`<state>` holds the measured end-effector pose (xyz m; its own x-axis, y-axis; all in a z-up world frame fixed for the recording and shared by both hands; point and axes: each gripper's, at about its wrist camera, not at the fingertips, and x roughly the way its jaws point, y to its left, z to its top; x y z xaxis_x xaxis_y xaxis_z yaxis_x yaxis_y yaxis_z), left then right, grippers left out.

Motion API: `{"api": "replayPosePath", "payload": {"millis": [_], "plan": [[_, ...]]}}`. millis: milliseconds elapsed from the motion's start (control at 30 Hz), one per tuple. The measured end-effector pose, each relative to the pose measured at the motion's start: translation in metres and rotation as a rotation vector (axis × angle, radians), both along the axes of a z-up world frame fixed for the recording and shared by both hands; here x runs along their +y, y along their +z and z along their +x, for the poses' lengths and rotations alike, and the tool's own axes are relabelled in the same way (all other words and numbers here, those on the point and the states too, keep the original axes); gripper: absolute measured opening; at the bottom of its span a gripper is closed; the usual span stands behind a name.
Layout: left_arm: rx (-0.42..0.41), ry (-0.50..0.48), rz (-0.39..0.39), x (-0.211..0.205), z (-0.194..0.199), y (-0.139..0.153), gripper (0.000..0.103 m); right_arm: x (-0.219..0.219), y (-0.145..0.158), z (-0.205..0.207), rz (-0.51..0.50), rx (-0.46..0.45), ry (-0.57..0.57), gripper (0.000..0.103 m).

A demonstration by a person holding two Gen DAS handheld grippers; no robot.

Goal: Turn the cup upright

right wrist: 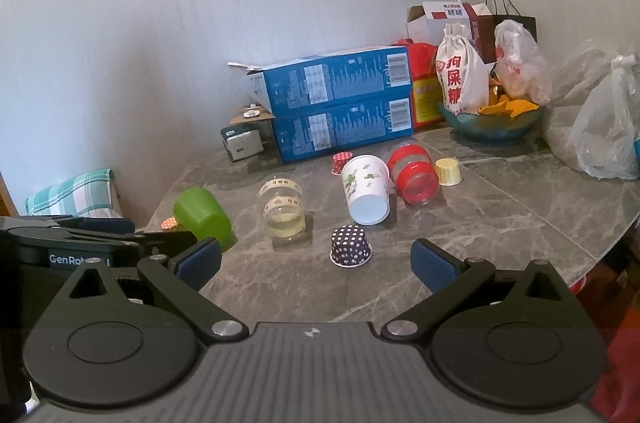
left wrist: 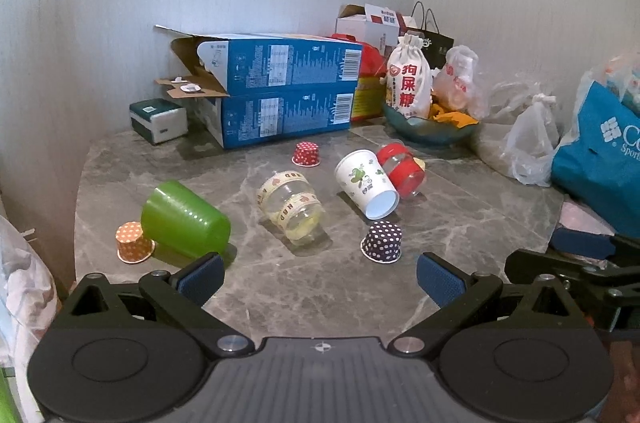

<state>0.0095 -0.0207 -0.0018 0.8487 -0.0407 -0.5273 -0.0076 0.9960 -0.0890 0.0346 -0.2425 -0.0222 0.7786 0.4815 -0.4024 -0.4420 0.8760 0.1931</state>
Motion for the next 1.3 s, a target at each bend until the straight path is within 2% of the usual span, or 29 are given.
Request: {"api": "replayPosePath", "payload": {"millis": [467,1300], "plan": [[-0.003,0.021,0.029,-0.0046,0.0019,-0.0001,0.103,-0.0037,-0.0002,0.002,0.002,0.018,0.0,0.102],[-0.009,0.016,0.027,-0.0049,0.0003,-0.003,0.103,-0.0082,-0.0036,0.0024,0.003,0.036,0.0,0.102]]}}
